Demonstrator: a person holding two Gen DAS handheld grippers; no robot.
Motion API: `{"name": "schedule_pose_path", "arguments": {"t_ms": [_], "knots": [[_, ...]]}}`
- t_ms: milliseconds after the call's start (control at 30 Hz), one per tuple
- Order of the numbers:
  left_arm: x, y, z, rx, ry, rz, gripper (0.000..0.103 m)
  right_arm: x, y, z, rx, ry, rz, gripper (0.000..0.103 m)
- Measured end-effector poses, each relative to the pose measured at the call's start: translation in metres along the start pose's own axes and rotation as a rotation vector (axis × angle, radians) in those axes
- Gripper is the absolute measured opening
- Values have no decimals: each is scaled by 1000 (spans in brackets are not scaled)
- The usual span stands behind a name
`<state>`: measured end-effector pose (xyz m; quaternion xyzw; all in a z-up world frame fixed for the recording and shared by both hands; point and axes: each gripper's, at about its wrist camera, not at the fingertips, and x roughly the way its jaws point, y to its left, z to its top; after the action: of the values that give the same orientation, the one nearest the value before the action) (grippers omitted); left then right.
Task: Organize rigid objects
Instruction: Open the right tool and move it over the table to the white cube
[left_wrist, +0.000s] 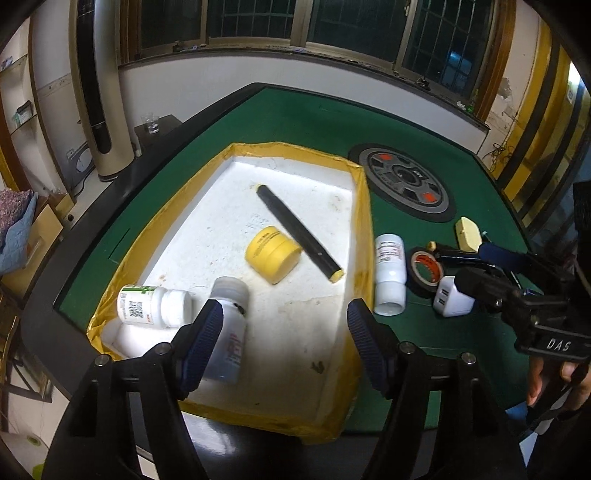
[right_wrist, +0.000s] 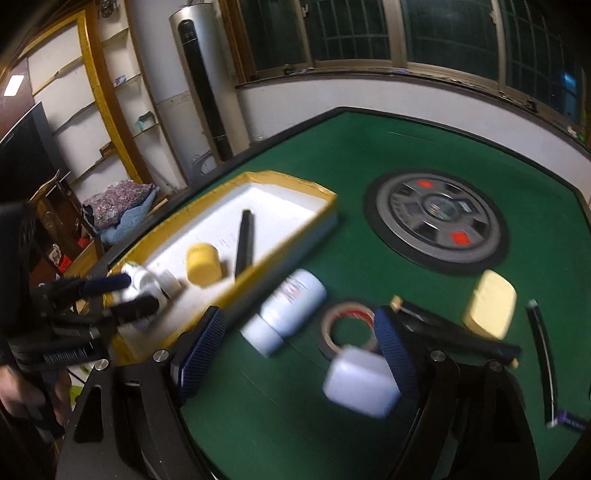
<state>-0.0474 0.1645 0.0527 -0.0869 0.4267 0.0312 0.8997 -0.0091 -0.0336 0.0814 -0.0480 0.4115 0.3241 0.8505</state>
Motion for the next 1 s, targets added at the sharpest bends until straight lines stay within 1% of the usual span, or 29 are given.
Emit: {"name": "schedule_pose_path", "arguments": {"t_ms": [67, 200, 333, 400, 467, 533, 600, 667, 733, 833, 900, 933, 1000], "knots": [[-1, -16, 1, 29, -4, -29, 70, -9, -10, -11, 14, 2, -20, 79], [-1, -49, -2, 94, 15, -94, 70, -21, -23, -29, 27, 1, -70, 79], [2, -81, -6, 148, 27, -181, 70, -31, -41, -45, 73, 4, -83, 79], [10, -96, -7, 187, 23, -211, 70, -34, -48, -52, 103, 5, -89, 79], [20, -106, -4, 211, 8, -196, 70, -36, -56, -57, 135, 5, -93, 79], [35, -109, 1, 212, 6, -173, 70, -37, -59, -59, 158, 2, -88, 79], [53, -107, 5, 192, 32, -145, 70, -41, -62, -64, 165, -6, -86, 79], [63, -104, 6, 176, 54, -140, 69, -44, -63, -67, 166, -12, -85, 79], [65, -106, 6, 192, 38, -137, 69, -45, -63, -69, 169, -12, -83, 79], [69, -109, 7, 208, 34, -113, 69, -44, -65, -70, 178, -9, -82, 79], [71, -108, 9, 212, 32, -94, 62, -43, -66, -70, 182, -7, -78, 79], [72, -108, 11, 211, 33, -84, 59, -43, -66, -69, 182, -8, -77, 79], [73, -106, 12, 206, 34, -77, 48, -43, -65, -69, 178, -12, -76, 79]]}}
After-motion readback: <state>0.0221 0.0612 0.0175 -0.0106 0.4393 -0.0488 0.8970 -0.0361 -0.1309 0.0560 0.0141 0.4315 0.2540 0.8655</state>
